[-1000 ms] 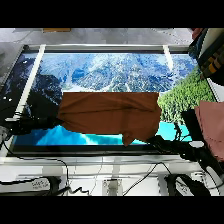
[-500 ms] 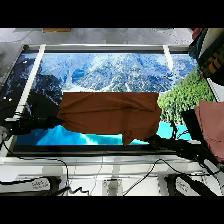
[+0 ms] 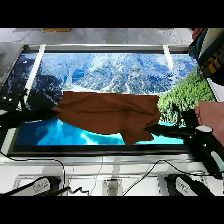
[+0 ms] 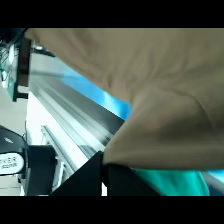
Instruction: Fold the clothes and pants, and hang the long-sleeved shirts on hangers.
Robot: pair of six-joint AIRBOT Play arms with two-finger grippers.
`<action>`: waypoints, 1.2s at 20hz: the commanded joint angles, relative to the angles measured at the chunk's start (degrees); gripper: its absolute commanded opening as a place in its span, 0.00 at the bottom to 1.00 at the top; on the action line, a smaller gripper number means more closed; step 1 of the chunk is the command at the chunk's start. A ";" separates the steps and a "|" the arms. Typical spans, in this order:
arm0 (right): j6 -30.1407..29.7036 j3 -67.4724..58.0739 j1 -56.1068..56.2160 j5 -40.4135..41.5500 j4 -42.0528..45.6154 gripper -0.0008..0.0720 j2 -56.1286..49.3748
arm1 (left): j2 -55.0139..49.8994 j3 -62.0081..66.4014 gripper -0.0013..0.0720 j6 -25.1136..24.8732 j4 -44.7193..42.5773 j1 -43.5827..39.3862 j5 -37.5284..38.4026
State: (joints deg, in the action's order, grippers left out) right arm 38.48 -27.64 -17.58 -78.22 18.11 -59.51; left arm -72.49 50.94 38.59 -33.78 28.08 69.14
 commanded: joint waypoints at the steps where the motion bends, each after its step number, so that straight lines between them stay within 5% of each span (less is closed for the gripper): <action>1: 4.76 -6.86 0.55 1.68 -0.22 0.03 2.34 | 6.25 4.24 0.03 0.37 0.07 -0.17 -2.21; 8: 17.35 -8.92 13.18 57.46 -0.35 0.03 0.72 | 2.95 4.37 0.03 0.39 1.49 -12.33 -33.77; 10: 22.73 -8.94 15.45 67.89 -1.49 0.03 -1.66 | -1.14 4.37 0.03 2.78 1.49 -15.58 -38.97; 15: 23.61 -15.67 17.03 70.27 -1.64 0.03 -14.78 | -10.49 4.37 0.03 10.14 1.29 -16.57 -40.30; 22: 23.61 -28.44 17.03 65.59 -1.36 0.04 -29.79 | -12.48 4.37 0.05 10.08 1.27 -16.61 -43.65; 23: 23.56 -28.39 17.03 65.51 -1.05 0.17 -29.90 | -12.46 4.37 0.41 10.08 1.25 -16.61 -43.36; 24: 23.58 -28.50 17.03 64.72 -0.22 0.60 -29.88 | -12.41 4.37 1.00 10.14 1.29 -16.61 -42.97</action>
State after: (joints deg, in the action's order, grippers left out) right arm 61.95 -53.98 -0.67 -11.55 16.84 -86.74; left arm -84.53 55.27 48.40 -32.51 11.57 26.15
